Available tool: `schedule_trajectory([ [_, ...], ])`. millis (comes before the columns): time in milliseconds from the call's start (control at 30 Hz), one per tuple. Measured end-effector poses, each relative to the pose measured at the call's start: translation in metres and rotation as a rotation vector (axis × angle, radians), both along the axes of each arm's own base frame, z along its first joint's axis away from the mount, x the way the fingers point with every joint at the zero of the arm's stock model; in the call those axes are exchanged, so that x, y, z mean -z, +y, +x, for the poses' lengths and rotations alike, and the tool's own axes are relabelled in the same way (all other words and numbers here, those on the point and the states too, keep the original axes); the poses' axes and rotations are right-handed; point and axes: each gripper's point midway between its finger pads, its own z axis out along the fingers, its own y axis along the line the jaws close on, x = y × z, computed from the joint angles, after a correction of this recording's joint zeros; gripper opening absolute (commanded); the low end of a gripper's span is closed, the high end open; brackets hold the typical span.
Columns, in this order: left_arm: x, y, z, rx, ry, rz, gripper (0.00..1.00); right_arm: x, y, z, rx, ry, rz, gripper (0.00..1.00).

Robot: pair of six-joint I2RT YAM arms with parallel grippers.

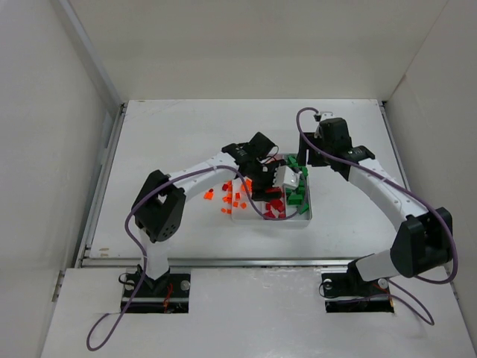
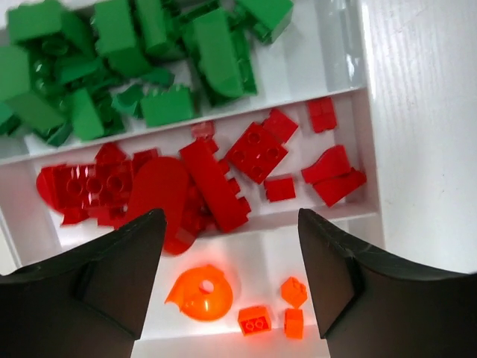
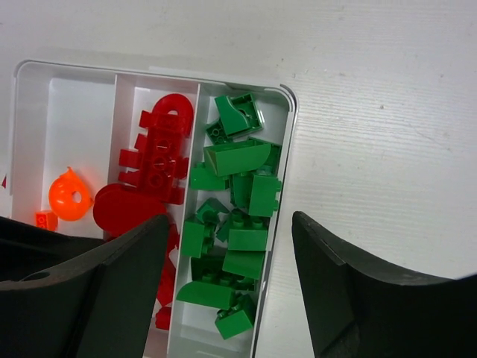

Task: Sort the legos into containers by color

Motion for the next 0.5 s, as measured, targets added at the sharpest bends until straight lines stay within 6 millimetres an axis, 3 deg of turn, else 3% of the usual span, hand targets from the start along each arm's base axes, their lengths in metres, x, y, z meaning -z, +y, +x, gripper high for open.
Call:
schedule_trajectory([
  [33, -0.001, 0.002, 0.002, -0.021, 0.007, 0.0, 0.69, -0.002, 0.0, 0.0, -0.003, -0.003, -0.001, 0.73],
  [133, -0.017, 0.023, 0.024, -0.153, 0.021, -0.02, 0.81, -0.017, 0.004, 0.006, -0.017, -0.032, 0.006, 0.73],
  [200, -0.042, 0.054, 0.053, -0.313, -0.007, -0.068, 0.82, -0.032, 0.01, 0.01, -0.034, -0.064, 0.008, 0.73],
  [267, -0.074, 0.111, 0.086, -0.537, -0.059, -0.133, 0.87, -0.053, 0.024, 0.016, -0.066, -0.107, 0.018, 0.73],
  [333, -0.106, 0.182, 0.112, -0.795, -0.15, -0.18, 0.92, -0.074, 0.052, 0.025, -0.124, -0.154, 0.032, 0.73],
  [367, -0.128, 0.241, 0.122, -1.011, -0.223, -0.215, 1.0, -0.08, 0.07, 0.028, -0.16, -0.163, 0.035, 0.73],
  [433, -0.144, 0.289, 0.122, -1.211, -0.288, -0.251, 1.0, -0.09, 0.111, 0.037, -0.234, -0.186, 0.037, 0.73],
  [500, -0.149, 0.335, 0.108, -1.428, -0.328, -0.28, 1.0, -0.093, 0.156, 0.044, -0.311, -0.198, 0.035, 0.73],
])
